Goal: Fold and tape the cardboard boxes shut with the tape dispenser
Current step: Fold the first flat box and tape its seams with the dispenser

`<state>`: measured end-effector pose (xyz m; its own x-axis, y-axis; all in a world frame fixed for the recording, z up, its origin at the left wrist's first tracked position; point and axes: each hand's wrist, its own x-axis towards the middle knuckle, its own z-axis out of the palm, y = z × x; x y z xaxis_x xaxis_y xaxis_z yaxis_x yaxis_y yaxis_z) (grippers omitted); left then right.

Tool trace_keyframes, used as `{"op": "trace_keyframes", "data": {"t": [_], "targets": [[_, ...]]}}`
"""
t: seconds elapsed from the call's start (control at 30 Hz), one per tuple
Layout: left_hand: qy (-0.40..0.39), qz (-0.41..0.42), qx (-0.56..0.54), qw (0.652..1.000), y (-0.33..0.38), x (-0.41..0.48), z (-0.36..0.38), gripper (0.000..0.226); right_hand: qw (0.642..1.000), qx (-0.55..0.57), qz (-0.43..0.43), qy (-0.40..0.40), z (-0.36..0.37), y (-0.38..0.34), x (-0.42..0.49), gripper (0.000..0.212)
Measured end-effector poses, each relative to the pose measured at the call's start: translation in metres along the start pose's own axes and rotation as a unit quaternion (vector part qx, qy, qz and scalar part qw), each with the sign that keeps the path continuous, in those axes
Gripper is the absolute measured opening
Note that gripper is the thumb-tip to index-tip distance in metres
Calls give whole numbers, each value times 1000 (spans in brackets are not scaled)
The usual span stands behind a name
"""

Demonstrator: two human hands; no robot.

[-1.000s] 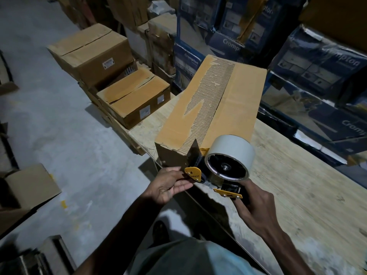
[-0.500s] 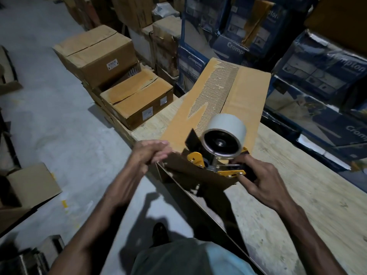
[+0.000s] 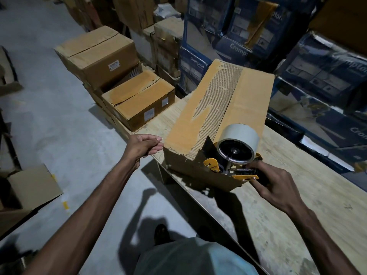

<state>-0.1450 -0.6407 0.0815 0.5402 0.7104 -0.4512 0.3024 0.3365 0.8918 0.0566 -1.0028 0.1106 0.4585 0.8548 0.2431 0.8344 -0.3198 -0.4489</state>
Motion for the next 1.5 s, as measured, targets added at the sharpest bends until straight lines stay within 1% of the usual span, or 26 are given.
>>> {"op": "trace_keyframes", "data": {"t": [0.17,0.33,0.47,0.6,0.67,0.87,1.0,1.1,1.23,1.33,1.4,1.43,1.47,1.5], "targets": [[30,37,25,999,-5,1,1,13,1000,-8,-14,9,2,0,6,52],[43,46,25,998,-15,6,0,15,1000,-21,-17,0,6,3,8,54],[37,45,28,998,-20,9,1,18,999,-26,-19,0,8,6,6,40],[33,34,28,998,-22,12,4,17,999,-36,-12,-4,11,6,5,52],[32,28,29,999,-23,13,5,17,999,-43,-12,-8,12,7,4,53],[30,-6,19,999,-27,16,6,13,998,-54,-18,-23,15,10,1,55],[8,-84,-66,994,-36,20,8,23,998,-55,-14,-29,18,12,0,56],[11,-117,-84,990,-40,20,11,23,997,-66,-24,-29,17,12,1,58],[18,-139,-101,985,-48,22,11,40,996,-77,-35,-29,18,12,1,59],[37,-147,-76,986,-54,16,13,48,996,-80,-37,-30,18,13,1,60],[54,-131,-78,987,-61,9,18,50,996,-78,-42,-30,18,14,0,59],[88,-97,-62,989,-65,7,20,48,996,-78,-41,-31,18,15,0,58],[117,-45,-33,992,-69,4,21,49,996,-79,-40,-32,18,15,0,57],[123,18,2,992,-72,-1,22,54,996,-79,-39,-33,19,16,0,57]]}}
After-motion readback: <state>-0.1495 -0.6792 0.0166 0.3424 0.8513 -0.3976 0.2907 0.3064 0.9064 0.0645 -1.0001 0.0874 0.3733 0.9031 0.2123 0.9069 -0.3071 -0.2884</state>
